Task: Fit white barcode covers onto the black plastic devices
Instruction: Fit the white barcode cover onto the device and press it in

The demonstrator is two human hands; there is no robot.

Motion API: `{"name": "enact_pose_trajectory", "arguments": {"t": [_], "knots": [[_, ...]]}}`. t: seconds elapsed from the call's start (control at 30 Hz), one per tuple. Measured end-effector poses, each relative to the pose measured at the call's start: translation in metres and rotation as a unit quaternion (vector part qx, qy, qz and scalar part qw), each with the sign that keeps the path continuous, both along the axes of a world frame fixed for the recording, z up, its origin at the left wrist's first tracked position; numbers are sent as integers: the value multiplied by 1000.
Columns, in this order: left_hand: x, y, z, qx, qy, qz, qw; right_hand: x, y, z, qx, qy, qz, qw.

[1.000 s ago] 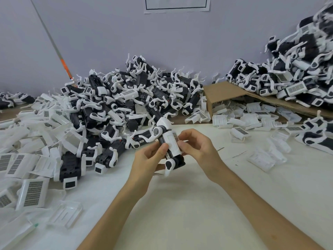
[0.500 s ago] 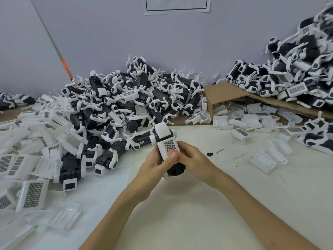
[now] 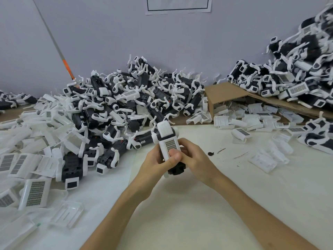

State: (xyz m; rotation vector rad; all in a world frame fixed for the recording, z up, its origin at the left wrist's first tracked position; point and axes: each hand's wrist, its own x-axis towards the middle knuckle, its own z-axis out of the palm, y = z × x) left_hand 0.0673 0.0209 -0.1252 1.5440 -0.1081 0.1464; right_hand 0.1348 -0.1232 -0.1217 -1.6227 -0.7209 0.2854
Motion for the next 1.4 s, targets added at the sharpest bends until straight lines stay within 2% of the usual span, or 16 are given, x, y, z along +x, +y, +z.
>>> {"name": "enact_pose_trajectory", "arguments": {"t": [0.13, 0.3, 0.47, 0.7, 0.93, 1.3, 1.4], "knots": [[1, 5, 2, -2, -14, 34, 999, 1, -2, 3, -30, -48, -35, 998], [2, 5, 2, -15, -20, 55, 998, 3, -6, 2, -11, -162, -106, 981], [5, 8, -6, 50, -28, 78, 995, 5, -9, 4, -15, -261, -79, 962], [6, 3, -11, 207, -75, 126, 967, 5, -9, 3, -14, -288, -61, 956], [5, 7, -15, 305, -96, 151, 936, 9, -12, 3, -42, -307, -29, 950], [6, 7, -16, 335, -116, 156, 922, 8, -13, 1, -54, -354, -61, 932], [7, 8, -16, 347, -125, 182, 912, 7, -12, 1, -72, -333, -70, 938]]}}
